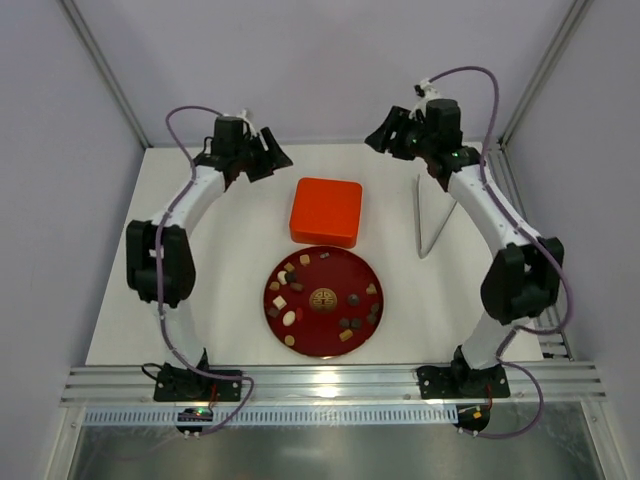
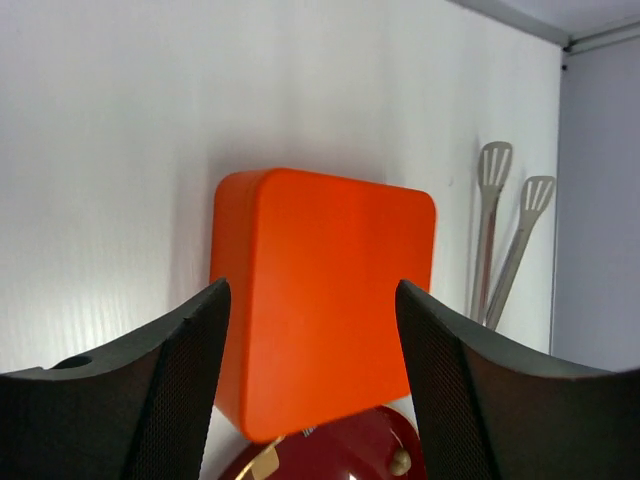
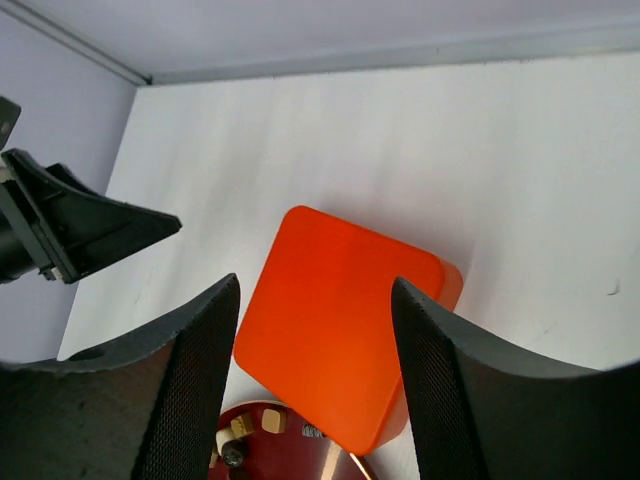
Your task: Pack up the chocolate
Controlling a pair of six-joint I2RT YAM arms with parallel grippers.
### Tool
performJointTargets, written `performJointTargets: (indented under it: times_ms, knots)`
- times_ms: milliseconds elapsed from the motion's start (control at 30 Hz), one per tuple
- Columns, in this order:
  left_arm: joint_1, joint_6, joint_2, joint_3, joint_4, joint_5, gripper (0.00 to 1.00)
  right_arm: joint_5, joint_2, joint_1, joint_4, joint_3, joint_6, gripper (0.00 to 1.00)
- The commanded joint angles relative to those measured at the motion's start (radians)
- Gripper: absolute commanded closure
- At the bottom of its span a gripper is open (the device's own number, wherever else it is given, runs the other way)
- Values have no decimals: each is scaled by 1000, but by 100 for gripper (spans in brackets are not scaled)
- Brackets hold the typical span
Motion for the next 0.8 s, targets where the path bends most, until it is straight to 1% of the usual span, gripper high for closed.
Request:
performJointTargets:
  times_ms: [0,33,67,100,133,167,200,233,267,300,333,367,433,467,567,767]
  knots:
    - [1,39,-264,-142,-23,-40,33,111,-255,-4,104,-165,-43,36]
    - [0,39,-310,-187,-23,-47,33,125,-301,-2,112,-249,-50,36]
    - [0,38,-364,-230,-22,-48,32,151,-344,-2,124,-292,-48,35]
    - [-2,42,-410,-311,-25,-49,32,159,-393,-2,127,-331,-48,33]
    - [-2,56,-508,-350,-31,-51,33,160,-474,-2,129,-407,-48,32]
    - [-5,68,-556,-385,-53,-57,32,165,-522,-4,127,-444,-50,31]
    - [-6,81,-657,-448,-69,-69,32,171,-564,-1,127,-522,-48,30]
    - [-8,108,-699,-473,-87,-84,32,179,-649,-1,129,-559,-45,29]
    - [-9,128,-738,-494,-133,-87,31,192,-688,-1,126,-595,-40,25]
    - [-11,148,-783,-526,-158,-98,31,193,-723,-1,123,-665,-36,24]
    - [-9,191,-847,-540,-184,-109,31,193,-795,-1,120,-697,-37,22]
    - [-9,208,-886,-554,-225,-118,30,202,-826,-1,114,-730,-39,18]
    - [-9,229,-970,-586,-250,-133,30,214,-888,-1,109,-811,-42,16]
    - [-9,242,-992,-600,-265,-129,29,217,-938,-1,110,-834,-45,15]
    - [-9,260,-1043,-609,-301,-130,29,240,-1004,-1,104,-895,-56,14]
    - [-9,262,-1060,-611,-314,-107,29,254,-1046,-1,97,-925,-59,13]
